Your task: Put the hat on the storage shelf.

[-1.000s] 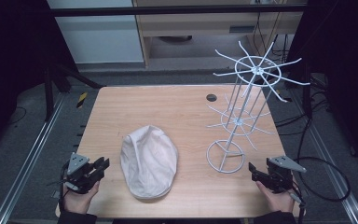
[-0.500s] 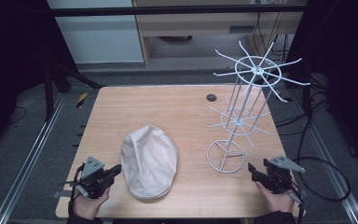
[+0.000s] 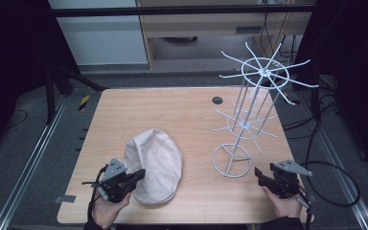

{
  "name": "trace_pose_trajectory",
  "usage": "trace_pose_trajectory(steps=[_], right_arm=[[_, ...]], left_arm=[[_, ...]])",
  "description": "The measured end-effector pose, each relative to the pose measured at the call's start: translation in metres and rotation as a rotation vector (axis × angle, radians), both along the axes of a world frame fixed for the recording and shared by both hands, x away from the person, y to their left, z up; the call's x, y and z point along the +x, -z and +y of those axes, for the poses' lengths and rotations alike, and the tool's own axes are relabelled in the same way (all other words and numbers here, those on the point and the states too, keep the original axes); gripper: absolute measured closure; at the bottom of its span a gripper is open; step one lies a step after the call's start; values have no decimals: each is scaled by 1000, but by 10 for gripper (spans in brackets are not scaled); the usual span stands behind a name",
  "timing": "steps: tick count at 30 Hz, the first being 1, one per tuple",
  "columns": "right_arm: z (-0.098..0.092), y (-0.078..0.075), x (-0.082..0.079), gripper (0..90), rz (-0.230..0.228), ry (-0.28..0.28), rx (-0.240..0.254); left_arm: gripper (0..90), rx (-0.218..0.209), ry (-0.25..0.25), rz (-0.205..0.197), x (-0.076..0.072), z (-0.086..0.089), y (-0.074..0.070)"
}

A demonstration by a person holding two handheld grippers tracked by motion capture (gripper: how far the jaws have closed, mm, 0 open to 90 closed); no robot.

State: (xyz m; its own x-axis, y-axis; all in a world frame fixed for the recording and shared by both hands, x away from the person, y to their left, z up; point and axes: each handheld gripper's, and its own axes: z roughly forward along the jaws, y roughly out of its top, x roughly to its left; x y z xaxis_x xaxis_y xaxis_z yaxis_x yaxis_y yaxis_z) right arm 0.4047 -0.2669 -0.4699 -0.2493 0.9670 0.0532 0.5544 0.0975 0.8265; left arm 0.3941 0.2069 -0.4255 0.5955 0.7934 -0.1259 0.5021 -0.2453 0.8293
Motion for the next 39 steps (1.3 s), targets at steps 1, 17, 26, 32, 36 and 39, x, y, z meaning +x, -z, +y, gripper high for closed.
trace_pose_trajectory(steps=[1,17,26,32,36,39], right_arm=[[0,0,0,374,-2,-1,-1],[1,5,0,358,-17,-2,-21],[0,6,1,354,-15,-1,-29],[-1,7,1,353,-14,0,-32],[-1,6,1,352,-14,2,-28],[-1,7,1,352,-14,4,-31]], left_arm=[[895,4,4,-2,0,-4,1],[896,103,102,66,2,-32,25],[899,113,96,83,1,-18,26],[899,112,74,91,0,-5,28],[899,136,65,85,-2,1,28],[899,145,52,91,-1,8,30]])
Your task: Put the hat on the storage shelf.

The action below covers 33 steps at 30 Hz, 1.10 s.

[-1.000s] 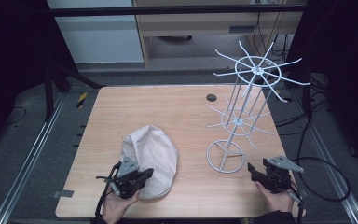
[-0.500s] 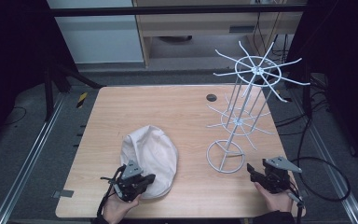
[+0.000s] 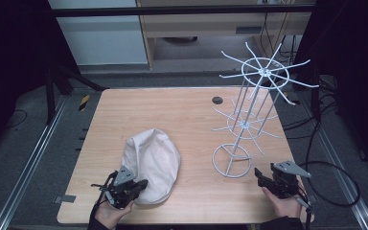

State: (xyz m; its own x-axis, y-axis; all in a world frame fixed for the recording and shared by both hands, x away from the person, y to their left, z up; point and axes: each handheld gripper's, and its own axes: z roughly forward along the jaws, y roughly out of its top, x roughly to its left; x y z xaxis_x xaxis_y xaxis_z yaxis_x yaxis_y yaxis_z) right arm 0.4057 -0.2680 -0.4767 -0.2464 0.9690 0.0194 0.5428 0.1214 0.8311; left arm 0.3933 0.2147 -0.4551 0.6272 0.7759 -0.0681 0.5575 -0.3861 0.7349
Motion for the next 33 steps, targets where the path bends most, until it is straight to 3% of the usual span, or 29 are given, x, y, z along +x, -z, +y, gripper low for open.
trace_pose_trajectory(steps=[6,15,18,21,25,27,28,33], right_arm=[[0,0,0,352,0,-2,-2],[-1,1,0,352,1,2,0],[-1,1,-1,351,-3,1,-3],[-2,0,-1,346,-2,5,4],[-3,0,0,343,-5,4,0],[-2,0,0,339,-3,3,-2],[-2,0,0,335,-6,4,0],[-2,-1,1,333,-6,6,10]], left_arm=[[899,17,-65,-10,3,20,-2],[899,17,-112,-6,4,31,-4],[897,4,-119,-30,1,31,-11],[860,-26,-153,-96,-5,32,-28],[824,-48,-189,-131,-4,37,-38],[788,-72,-212,-136,-1,40,-43],[737,-69,-230,-137,2,42,-45],[694,-65,-275,-145,13,48,-53]])
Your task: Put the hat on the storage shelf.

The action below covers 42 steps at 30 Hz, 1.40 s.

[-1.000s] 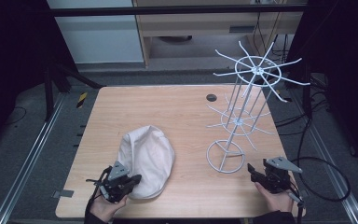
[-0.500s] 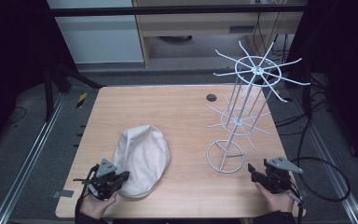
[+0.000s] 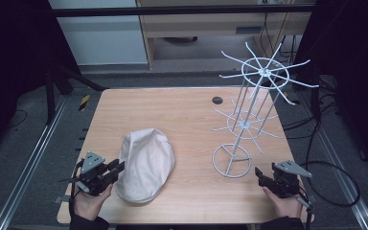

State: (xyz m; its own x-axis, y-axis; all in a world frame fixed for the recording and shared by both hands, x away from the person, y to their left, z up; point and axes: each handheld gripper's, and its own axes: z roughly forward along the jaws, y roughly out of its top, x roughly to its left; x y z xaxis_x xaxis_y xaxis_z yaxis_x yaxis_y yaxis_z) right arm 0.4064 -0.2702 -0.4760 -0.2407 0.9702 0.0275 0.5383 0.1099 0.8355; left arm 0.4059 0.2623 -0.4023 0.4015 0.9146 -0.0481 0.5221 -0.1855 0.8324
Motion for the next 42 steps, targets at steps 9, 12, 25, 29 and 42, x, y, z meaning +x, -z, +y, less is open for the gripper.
trace_pose_trajectory(steps=[9,12,25,29,42], right_arm=[[2,0,1,331,6,2,-13],[1,1,2,331,10,3,-13],[1,0,1,331,11,3,-11],[1,-1,1,324,5,7,-7],[2,-1,2,322,17,-3,-10]], left_arm=[[556,19,5,37,19,-1,-5],[519,9,10,47,26,-3,-5],[419,0,-23,29,51,-9,-10],[409,23,-31,52,58,-11,-4],[531,64,-8,112,61,-21,13]])
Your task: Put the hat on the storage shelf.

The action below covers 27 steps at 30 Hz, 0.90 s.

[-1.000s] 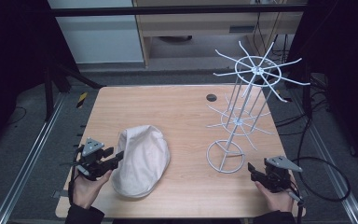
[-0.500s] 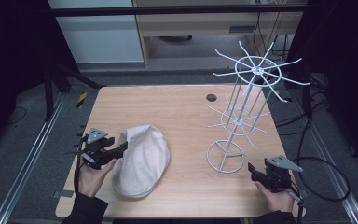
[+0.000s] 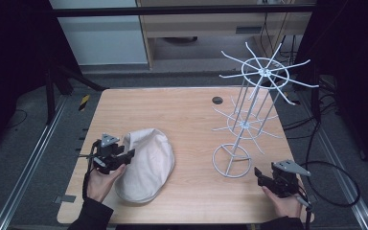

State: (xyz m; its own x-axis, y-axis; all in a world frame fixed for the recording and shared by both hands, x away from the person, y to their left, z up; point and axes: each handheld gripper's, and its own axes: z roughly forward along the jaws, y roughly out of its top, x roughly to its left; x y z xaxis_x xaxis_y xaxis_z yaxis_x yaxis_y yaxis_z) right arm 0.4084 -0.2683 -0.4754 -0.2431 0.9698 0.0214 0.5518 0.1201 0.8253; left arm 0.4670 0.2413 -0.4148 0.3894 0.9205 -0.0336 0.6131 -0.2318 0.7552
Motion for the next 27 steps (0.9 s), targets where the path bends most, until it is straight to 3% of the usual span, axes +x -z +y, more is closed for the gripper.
trace_pose_trajectory(steps=[5,10,19,21,27], right_arm=[[0,0,0,323,1,-3,-3],[1,1,1,324,6,-8,-10],[2,2,1,324,12,-14,-13],[1,2,1,324,10,-13,-15],[1,2,1,325,13,-13,-10]], left_arm=[[557,31,15,29,1,-6,6],[636,31,11,64,5,-5,12],[782,4,17,111,11,-5,17],[858,-6,15,119,12,-5,18],[881,-46,27,94,8,-3,13]])
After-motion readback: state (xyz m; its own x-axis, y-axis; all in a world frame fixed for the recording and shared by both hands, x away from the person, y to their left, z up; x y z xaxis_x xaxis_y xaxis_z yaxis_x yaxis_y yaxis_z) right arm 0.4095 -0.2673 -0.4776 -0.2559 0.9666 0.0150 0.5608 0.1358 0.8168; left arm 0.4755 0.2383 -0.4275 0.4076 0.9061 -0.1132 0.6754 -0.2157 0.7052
